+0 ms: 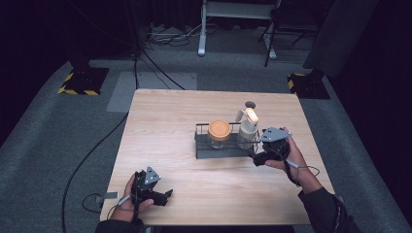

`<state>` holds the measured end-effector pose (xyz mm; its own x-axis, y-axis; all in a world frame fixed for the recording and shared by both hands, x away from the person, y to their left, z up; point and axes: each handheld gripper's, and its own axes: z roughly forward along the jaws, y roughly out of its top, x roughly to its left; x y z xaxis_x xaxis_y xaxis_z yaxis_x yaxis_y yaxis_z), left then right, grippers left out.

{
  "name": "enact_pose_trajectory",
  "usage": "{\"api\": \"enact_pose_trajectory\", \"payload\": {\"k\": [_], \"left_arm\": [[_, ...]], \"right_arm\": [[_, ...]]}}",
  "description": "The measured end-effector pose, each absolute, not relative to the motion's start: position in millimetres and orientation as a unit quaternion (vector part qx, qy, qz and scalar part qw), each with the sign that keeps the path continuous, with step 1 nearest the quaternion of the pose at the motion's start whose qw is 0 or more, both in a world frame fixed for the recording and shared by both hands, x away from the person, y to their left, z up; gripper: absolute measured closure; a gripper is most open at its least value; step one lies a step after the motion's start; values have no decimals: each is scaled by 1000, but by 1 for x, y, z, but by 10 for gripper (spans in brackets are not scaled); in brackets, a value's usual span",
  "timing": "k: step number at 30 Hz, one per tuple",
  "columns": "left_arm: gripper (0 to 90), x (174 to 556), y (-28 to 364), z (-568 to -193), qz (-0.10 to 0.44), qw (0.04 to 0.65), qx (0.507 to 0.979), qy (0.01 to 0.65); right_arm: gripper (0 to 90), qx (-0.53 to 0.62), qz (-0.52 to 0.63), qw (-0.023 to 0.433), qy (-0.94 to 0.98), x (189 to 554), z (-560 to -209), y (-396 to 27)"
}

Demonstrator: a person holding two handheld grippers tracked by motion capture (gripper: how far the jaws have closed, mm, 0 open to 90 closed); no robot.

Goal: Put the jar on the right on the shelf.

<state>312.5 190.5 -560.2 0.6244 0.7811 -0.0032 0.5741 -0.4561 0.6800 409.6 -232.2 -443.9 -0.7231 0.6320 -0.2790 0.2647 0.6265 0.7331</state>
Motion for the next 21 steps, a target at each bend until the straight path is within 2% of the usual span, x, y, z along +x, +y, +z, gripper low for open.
{"api": "enact_pose_trajectory", "payload": {"k": [21], "left_arm": [[1, 313, 191, -560, 157, 330, 839, 403]], "right_arm": [[26, 233, 321, 276, 875, 384, -445, -259]]}}
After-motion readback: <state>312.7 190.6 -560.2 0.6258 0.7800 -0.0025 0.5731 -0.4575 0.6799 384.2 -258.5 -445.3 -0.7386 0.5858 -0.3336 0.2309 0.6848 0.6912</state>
